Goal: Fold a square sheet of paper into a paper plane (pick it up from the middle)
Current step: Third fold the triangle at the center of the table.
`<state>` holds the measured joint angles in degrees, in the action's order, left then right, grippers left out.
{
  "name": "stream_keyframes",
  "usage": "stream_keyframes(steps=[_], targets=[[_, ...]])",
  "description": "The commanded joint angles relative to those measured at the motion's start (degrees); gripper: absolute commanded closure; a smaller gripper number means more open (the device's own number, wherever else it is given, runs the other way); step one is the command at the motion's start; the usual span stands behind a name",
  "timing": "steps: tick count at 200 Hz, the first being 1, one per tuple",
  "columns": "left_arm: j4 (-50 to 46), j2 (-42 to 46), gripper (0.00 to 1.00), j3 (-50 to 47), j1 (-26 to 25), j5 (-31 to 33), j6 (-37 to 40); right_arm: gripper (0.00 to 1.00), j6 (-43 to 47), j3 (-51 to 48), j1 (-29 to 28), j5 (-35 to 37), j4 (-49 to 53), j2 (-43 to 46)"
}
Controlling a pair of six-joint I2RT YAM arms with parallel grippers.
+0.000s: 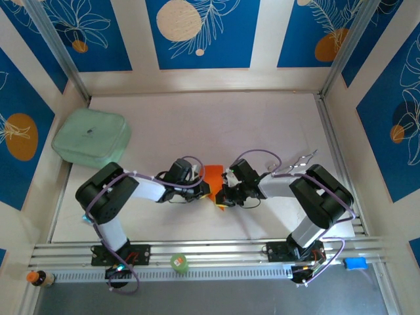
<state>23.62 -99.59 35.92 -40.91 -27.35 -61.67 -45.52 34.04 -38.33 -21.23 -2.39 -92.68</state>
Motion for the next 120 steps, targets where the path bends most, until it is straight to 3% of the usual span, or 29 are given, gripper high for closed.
stream_keyframes(steps=[1, 57, 87, 120], targets=[[-7.0, 3.4, 0.99, 2.5, -0.3, 1.5, 3.8, 0.99, -1.4, -0.7, -0.1, 1.9, 7.1, -1.7], [-6.2, 2.5, 1.00, 2.9, -3.9, 2.6, 0.9, 1.00, -2.5, -1.1, -0.1, 2.3, 6.7, -1.8], [-1.7, -0.4, 1.00, 1.0, -4.1, 3.3, -2.0, 1.00, -2.6, -1.1, -0.1, 2.3, 6.6, -2.0], [-6.1, 0.4, 1.00, -0.6, -2.7, 7.5, -2.2, 1.00, -2.5, -1.3, -0.1, 2.8, 7.3, -2.2]])
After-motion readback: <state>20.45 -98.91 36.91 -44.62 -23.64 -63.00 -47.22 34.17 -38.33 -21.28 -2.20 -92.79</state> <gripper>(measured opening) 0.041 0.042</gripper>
